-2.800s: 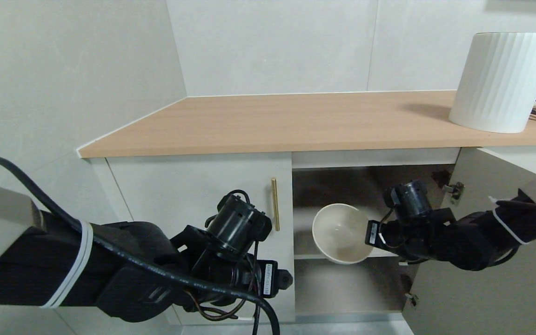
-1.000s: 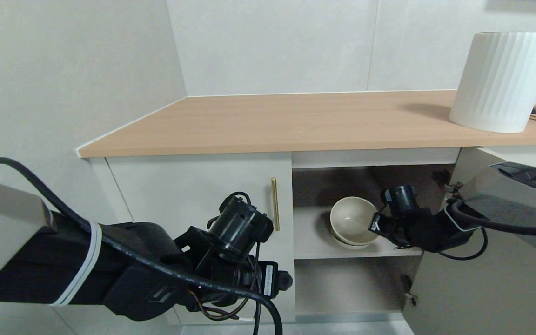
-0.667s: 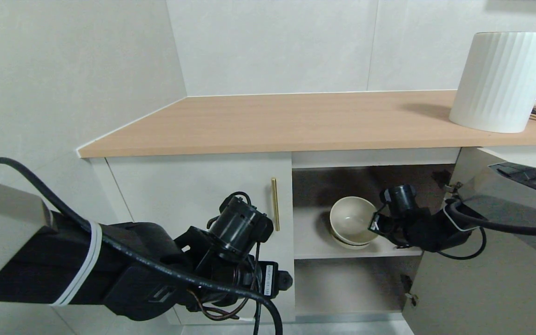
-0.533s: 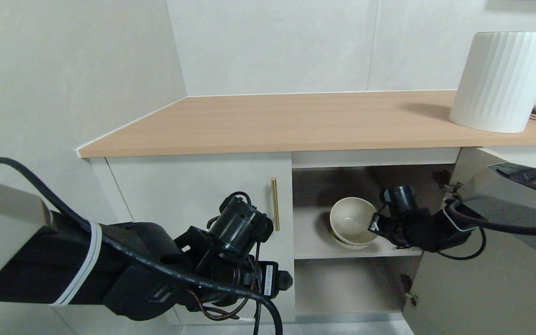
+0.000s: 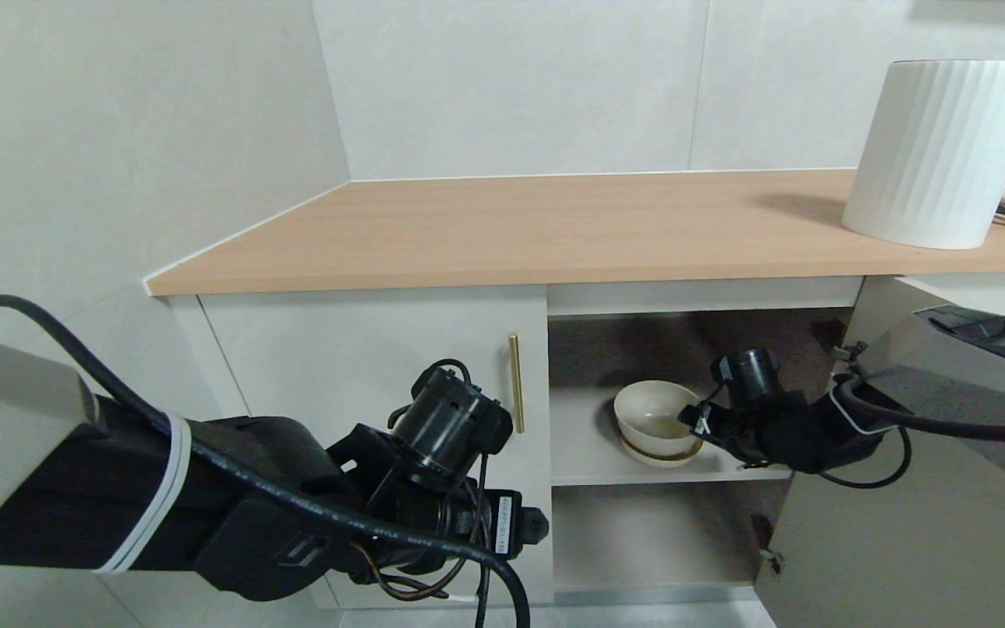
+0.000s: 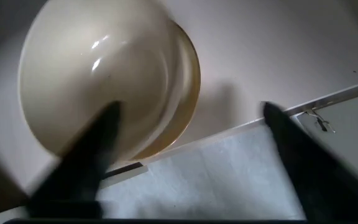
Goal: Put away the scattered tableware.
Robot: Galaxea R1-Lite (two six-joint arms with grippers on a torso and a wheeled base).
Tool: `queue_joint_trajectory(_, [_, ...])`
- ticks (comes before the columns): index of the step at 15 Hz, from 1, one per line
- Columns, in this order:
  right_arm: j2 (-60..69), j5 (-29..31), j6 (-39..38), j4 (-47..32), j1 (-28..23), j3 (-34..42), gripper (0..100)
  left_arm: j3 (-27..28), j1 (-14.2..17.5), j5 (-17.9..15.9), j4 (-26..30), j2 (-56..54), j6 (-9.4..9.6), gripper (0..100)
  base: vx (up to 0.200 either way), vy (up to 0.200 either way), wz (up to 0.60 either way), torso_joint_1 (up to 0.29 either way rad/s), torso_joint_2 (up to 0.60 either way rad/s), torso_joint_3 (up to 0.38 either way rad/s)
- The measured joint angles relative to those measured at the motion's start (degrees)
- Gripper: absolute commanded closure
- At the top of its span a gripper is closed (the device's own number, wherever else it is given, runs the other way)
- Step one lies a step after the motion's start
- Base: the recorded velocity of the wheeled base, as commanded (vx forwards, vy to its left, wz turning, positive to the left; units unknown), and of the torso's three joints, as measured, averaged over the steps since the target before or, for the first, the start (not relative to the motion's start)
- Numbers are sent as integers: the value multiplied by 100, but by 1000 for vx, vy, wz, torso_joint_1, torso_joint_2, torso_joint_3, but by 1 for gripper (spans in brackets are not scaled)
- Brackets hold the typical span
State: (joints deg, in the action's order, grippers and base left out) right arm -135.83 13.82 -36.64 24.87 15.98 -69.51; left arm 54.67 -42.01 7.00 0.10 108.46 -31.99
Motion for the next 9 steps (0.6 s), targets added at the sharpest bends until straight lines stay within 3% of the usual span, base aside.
queue_joint_trajectory(9, [532, -69, 22, -155, 91, 479, 0, -16, 196, 13, 23, -243, 2, 0, 0, 0, 0, 0, 0, 0])
